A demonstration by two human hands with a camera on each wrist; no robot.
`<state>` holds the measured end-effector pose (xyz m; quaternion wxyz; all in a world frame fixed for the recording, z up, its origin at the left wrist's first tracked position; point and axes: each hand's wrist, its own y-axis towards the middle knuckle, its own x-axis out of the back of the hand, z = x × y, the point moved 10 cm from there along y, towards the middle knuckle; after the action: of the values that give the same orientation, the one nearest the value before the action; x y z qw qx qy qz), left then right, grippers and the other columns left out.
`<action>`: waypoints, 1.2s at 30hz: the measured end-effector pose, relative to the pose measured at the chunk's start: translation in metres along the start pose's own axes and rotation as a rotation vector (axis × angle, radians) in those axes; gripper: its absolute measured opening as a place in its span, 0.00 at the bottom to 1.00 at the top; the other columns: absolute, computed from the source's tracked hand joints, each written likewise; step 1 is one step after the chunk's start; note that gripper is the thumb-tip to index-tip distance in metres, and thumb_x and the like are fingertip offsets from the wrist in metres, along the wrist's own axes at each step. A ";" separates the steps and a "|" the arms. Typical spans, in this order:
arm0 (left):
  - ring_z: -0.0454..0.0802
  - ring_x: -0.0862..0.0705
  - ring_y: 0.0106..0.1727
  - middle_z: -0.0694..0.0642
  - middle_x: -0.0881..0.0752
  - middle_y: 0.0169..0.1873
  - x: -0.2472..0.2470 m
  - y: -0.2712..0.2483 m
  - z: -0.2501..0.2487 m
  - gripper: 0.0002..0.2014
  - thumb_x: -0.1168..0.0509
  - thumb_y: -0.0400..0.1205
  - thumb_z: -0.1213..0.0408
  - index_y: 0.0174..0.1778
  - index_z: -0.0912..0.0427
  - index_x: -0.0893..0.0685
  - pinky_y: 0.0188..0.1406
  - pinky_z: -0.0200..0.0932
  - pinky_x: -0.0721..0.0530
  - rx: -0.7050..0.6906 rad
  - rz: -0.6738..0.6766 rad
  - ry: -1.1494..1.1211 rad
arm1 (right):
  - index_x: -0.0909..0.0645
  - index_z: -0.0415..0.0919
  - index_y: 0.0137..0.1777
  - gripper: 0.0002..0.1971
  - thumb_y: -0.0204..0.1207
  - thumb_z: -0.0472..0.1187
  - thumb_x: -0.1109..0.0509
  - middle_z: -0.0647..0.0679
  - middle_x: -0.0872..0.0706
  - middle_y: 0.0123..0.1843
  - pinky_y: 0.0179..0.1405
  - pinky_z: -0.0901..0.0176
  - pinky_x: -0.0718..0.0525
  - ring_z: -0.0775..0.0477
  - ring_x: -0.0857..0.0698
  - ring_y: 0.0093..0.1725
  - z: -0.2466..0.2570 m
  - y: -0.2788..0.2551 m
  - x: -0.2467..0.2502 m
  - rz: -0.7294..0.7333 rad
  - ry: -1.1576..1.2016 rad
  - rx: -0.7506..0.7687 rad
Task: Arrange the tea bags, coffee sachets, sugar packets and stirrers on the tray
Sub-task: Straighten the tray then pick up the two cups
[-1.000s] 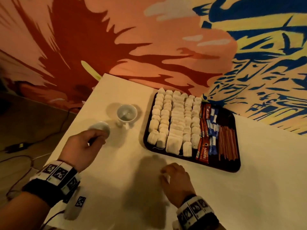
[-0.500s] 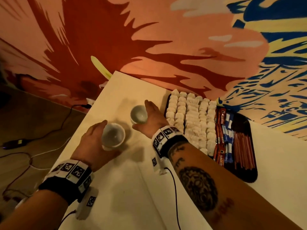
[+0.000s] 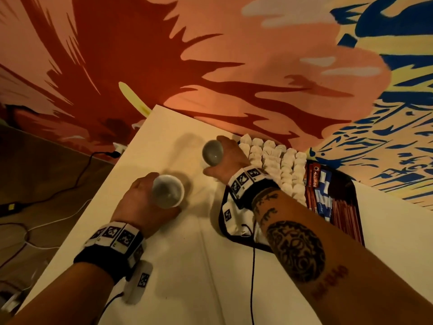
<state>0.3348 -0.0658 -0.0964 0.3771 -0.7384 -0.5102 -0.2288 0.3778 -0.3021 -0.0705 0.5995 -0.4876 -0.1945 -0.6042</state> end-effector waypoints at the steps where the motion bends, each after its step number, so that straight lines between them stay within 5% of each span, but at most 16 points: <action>1: 0.47 0.17 0.51 0.45 0.17 0.53 -0.005 0.007 -0.005 0.36 0.23 0.55 0.34 0.58 0.38 0.25 0.50 0.48 0.16 -0.004 -0.002 -0.014 | 0.43 0.49 0.85 0.54 0.63 0.50 0.14 0.46 0.35 0.82 0.77 0.48 0.26 0.42 0.29 0.79 -0.002 0.008 0.007 0.001 0.004 0.002; 6: 0.56 0.21 0.64 0.53 0.23 0.64 -0.021 0.026 -0.031 0.44 0.18 0.60 0.44 0.71 0.48 0.29 0.61 0.51 0.20 0.062 -0.041 -0.080 | 0.42 0.51 0.85 0.55 0.62 0.51 0.14 0.47 0.35 0.82 0.75 0.48 0.25 0.41 0.29 0.78 -0.004 0.042 0.030 0.042 -0.109 -0.006; 20: 0.65 0.25 0.70 0.58 0.32 0.73 -0.040 0.042 -0.057 0.56 0.25 0.62 0.28 0.77 0.53 0.42 0.68 0.59 0.22 0.207 -0.114 -0.200 | 0.40 0.51 0.85 0.57 0.59 0.52 0.12 0.49 0.32 0.83 0.77 0.43 0.27 0.42 0.28 0.79 0.008 0.080 0.030 0.141 -0.213 0.103; 23: 0.71 0.26 0.72 0.58 0.42 0.80 -0.041 0.044 -0.061 0.47 0.32 0.76 0.38 0.84 0.40 0.54 0.69 0.62 0.24 0.204 -0.054 -0.279 | 0.44 0.51 0.87 0.56 0.63 0.57 0.16 0.48 0.37 0.86 0.76 0.46 0.27 0.41 0.31 0.81 0.007 0.081 0.030 0.169 -0.226 0.125; 25: 0.70 0.23 0.70 0.59 0.42 0.80 -0.043 0.049 -0.060 0.40 0.36 0.82 0.45 0.84 0.35 0.54 0.69 0.60 0.25 0.219 0.017 -0.285 | 0.47 0.51 0.88 0.50 0.72 0.57 0.22 0.47 0.39 0.87 0.65 0.54 0.25 0.41 0.30 0.80 0.004 0.081 0.031 0.197 -0.203 0.121; 28: 0.68 0.16 0.57 0.62 0.22 0.65 -0.043 0.059 -0.053 0.28 0.40 0.82 0.47 0.79 0.34 0.40 0.63 0.60 0.17 0.269 0.045 -0.262 | 0.48 0.49 0.89 0.44 0.79 0.55 0.27 0.46 0.40 0.88 0.70 0.51 0.27 0.40 0.32 0.82 0.002 0.079 0.033 0.204 -0.206 0.136; 31: 0.63 0.15 0.44 0.61 0.19 0.50 -0.048 0.062 -0.041 0.19 0.38 0.81 0.63 0.66 0.42 0.31 0.47 0.63 0.10 0.429 0.009 -0.427 | 0.48 0.48 0.88 0.44 0.79 0.59 0.30 0.45 0.40 0.88 0.80 0.47 0.36 0.40 0.36 0.84 0.001 0.075 0.035 0.198 -0.252 0.154; 33: 0.60 0.17 0.40 0.59 0.21 0.47 -0.058 0.061 -0.039 0.20 0.37 0.80 0.71 0.63 0.45 0.32 0.43 0.66 0.09 0.526 0.002 -0.581 | 0.49 0.48 0.89 0.43 0.80 0.59 0.31 0.45 0.41 0.88 0.81 0.48 0.37 0.40 0.37 0.85 -0.002 0.073 0.035 0.208 -0.267 0.154; 36: 0.71 0.13 0.49 0.66 0.19 0.57 -0.069 0.061 -0.044 0.33 0.32 0.71 0.70 0.71 0.48 0.34 0.47 0.67 0.10 0.608 -0.044 -0.701 | 0.52 0.47 0.89 0.44 0.81 0.58 0.31 0.43 0.42 0.89 0.82 0.49 0.37 0.40 0.38 0.85 -0.003 0.070 0.036 0.220 -0.300 0.170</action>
<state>0.3673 -0.1525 -0.1391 0.3762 -0.6160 -0.6664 0.1867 0.4475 -0.3381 -0.0663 0.6653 -0.5379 -0.2775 -0.4371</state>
